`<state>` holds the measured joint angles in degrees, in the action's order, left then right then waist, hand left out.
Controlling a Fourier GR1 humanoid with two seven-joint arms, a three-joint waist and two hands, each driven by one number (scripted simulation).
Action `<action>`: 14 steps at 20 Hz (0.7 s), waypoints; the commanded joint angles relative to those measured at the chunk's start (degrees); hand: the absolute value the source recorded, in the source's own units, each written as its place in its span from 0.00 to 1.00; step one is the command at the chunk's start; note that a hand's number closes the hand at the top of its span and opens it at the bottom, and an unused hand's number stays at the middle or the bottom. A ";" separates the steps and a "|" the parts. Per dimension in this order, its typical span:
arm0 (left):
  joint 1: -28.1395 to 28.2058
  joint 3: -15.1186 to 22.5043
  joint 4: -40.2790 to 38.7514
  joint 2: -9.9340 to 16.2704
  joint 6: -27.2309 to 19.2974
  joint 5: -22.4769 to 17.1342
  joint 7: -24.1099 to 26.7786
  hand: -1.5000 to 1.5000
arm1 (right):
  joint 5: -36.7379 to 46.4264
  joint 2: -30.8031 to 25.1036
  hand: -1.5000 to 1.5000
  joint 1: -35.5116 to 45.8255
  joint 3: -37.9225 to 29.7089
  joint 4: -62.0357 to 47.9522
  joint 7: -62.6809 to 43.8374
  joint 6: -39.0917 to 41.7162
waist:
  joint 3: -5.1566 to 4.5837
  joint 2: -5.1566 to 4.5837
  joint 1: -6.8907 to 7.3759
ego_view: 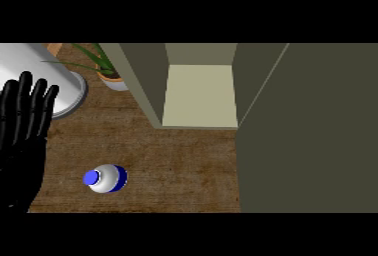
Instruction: Pick up the bottled water, place it into the cabinet and close the cabinet
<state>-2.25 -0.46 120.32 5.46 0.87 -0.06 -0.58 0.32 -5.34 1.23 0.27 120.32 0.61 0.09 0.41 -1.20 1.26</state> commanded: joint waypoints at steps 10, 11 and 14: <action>13.21 3.29 -2.14 16.57 34.60 -30.72 -1.26 0.00 | -9.56 0.52 0.00 -12.07 5.12 5.53 -9.50 5.43 | -0.53 1.68 -1.20; 12.34 1.02 -1.86 18.22 34.95 -32.97 -2.12 0.00 | -10.16 1.07 0.00 -14.50 6.90 10.12 -12.31 4.91 | -0.50 1.69 -1.75; 18.93 -3.45 0.27 22.67 40.47 -38.94 -1.04 0.00 | -9.90 0.62 0.00 -21.12 6.88 14.97 -11.60 5.20 | -0.44 1.62 -1.33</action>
<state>11.00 -0.94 118.90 23.08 34.89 -31.79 -0.87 -9.19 -4.91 -12.62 4.91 128.95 -8.41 4.98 -0.08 0.27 -0.14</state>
